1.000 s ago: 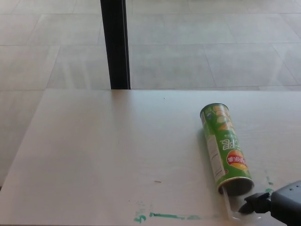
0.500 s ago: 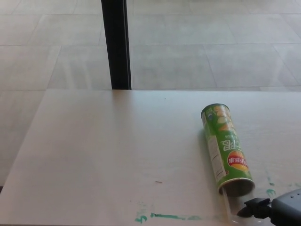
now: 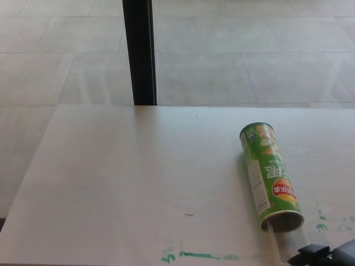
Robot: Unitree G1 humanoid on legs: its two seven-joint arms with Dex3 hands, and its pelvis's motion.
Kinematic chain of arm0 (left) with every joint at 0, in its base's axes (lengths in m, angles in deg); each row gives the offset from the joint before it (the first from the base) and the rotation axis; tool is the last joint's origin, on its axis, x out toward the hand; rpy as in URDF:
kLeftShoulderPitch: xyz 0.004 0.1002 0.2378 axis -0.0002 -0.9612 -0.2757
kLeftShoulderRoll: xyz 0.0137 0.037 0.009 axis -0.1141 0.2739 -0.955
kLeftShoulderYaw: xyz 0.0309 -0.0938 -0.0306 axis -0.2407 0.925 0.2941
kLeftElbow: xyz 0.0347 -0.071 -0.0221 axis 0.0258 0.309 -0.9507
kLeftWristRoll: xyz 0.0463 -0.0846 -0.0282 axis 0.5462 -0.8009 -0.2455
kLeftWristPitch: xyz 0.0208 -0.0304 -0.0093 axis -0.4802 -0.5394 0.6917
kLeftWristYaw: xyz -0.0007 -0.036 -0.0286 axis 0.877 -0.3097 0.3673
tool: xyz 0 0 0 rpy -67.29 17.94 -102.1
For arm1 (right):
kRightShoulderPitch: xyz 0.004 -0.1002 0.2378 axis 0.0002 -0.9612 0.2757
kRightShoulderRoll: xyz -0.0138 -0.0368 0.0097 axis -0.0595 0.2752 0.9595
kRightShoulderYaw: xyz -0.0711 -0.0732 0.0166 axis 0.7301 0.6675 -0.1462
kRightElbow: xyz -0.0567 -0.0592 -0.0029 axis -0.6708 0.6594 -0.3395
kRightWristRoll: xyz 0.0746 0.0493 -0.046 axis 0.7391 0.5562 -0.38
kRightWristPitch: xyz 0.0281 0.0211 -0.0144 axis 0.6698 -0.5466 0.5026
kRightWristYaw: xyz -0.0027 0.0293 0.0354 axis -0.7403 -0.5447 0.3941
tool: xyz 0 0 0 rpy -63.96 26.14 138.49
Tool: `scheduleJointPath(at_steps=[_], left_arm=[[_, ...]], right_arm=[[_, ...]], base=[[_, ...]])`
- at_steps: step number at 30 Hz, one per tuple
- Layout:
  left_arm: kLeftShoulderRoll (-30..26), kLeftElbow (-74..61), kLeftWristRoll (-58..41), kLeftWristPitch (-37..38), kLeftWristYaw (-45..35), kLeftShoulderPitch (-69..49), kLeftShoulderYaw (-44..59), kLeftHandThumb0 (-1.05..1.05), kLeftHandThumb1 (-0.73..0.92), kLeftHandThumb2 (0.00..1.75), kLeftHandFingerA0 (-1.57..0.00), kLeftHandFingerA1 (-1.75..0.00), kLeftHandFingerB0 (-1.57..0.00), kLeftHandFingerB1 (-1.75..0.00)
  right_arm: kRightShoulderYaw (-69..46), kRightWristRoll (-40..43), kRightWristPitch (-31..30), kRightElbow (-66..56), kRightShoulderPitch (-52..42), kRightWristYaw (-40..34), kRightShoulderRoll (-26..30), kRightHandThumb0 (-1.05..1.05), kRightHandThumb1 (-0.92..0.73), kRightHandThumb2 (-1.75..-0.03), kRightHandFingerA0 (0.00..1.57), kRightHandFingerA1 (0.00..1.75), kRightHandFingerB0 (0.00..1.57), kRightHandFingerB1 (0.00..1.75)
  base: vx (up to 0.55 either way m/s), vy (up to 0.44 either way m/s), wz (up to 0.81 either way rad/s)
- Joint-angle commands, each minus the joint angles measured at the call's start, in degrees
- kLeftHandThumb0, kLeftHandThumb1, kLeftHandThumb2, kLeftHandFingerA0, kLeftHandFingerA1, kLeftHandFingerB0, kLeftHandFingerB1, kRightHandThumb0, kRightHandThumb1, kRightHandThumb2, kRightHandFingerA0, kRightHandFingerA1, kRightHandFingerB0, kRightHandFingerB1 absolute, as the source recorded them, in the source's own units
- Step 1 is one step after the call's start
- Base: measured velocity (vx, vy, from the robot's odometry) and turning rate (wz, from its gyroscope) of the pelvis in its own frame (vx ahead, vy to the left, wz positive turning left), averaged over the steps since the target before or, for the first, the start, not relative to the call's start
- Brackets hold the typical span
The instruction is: Use the finger on the right hand of the robot to pull out the chips tray kept inside a container in the middle of the desk
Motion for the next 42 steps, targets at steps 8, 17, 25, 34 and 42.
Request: scheduleJointPath(at_steps=[8,17,25,34,42], left_arm=[[-1.2,-1.3,-0.1,1.6,0.0,-0.9,-0.1,-0.74,0.78,0.63,-0.34,-0.86,-0.41,-0.75],[-1.7,0.3,0.3,1.9,0.1,0.2,-0.5,-0.73,0.8,0.65,-0.36,-0.89,-0.37,-0.7],[-1.5,-0.4,-0.4,1.1,-0.2,0.0,-0.1,-0.75,0.59,0.92,-0.4,-0.81,-0.39,-0.7],[-1.5,0.0,-0.2,1.1,0.1,0.0,-0.2,-0.72,0.79,0.64,-0.34,-0.87,-0.4,-0.74],[-1.6,1.4,0.3,1.5,0.4,0.3,-0.5,-0.73,0.78,0.63,-0.34,-0.83,-0.4,-0.71]], right_arm=[[0.4,-0.5,-0.4,-1.8,-5.2,3.5,1.9,-0.19,-0.62,-0.58,0.8,1.4,0.5,0.46],[-0.2,-0.9,0.3,-2.0,-7.3,2.0,2.1,-0.19,-0.62,-0.58,0.79,1.41,0.51,0.46],[-1.6,0.8,-0.6,-3.5,-9.6,3.4,2.3,-0.17,-0.63,-0.58,0.76,1.42,0.49,0.45],[-3.0,2.1,0.4,-4.1,-11.5,3.0,2.8,-0.15,-0.62,-0.58,0.77,1.43,0.49,0.46],[-5.3,2.4,-3.1,-7.1,-7.3,5.5,2.3,-0.17,-0.61,-0.59,0.78,1.31,0.38,0.4]], base=[[0.0,0.0,0.0],[0.0,0.0,0.0],[0.0,0.0,0.0],[0.0,0.0,0.0],[0.0,0.0,0.0]])
